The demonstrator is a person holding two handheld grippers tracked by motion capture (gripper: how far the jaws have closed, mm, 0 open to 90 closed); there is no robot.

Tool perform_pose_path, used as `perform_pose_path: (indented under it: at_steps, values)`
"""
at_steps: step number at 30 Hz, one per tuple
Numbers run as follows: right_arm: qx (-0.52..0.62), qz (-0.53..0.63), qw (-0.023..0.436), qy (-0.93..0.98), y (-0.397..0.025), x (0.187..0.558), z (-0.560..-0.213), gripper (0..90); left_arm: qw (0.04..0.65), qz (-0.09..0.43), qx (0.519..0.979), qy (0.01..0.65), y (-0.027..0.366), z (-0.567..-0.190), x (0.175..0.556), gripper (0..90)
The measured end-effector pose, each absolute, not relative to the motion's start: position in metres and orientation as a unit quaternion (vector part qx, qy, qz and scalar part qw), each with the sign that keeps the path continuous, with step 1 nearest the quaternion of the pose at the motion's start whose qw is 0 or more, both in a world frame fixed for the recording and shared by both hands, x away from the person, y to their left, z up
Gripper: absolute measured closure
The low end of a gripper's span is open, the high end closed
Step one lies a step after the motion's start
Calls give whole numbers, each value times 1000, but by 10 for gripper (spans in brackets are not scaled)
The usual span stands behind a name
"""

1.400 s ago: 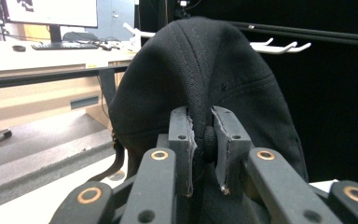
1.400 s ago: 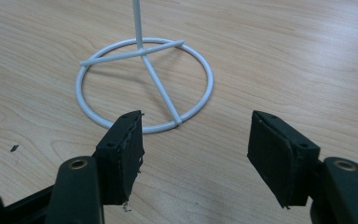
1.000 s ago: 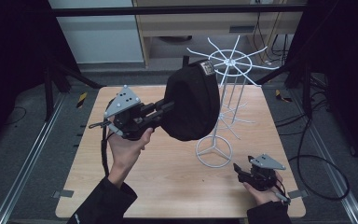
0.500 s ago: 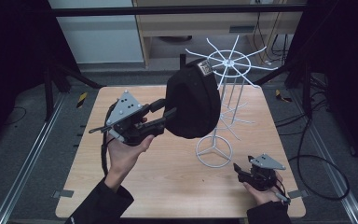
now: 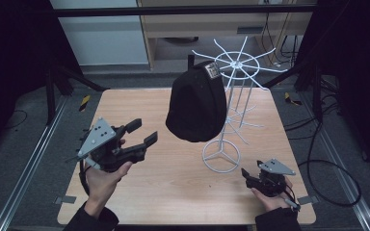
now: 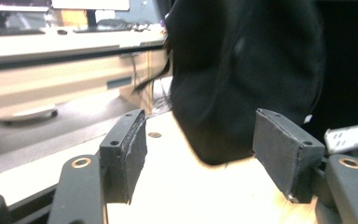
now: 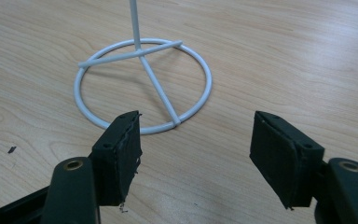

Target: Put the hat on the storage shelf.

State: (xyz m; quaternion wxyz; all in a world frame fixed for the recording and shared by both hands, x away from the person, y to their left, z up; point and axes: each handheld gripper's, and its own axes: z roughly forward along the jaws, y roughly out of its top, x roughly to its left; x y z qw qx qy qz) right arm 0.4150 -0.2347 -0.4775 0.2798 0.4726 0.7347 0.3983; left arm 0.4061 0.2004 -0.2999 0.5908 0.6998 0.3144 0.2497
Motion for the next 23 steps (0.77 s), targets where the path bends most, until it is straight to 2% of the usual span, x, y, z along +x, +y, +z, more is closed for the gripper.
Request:
perform_pose_path:
  at_steps: [5, 6, 18, 23]
  values:
    - [474, 398, 280, 734, -234, 415, -478, 319, 575, 242, 699, 349, 222, -331, 407, 326]
    - [473, 398, 282, 734, -235, 416, -478, 313, 566, 233, 697, 373, 232, -347, 410, 320]
    - [484, 401, 280, 726, -238, 417, -479, 246, 469, 251, 707, 467, 275, -429, 425, 257]
    - [489, 404, 277, 721, -240, 417, -479, 223, 448, 254, 706, 486, 286, -446, 429, 241]
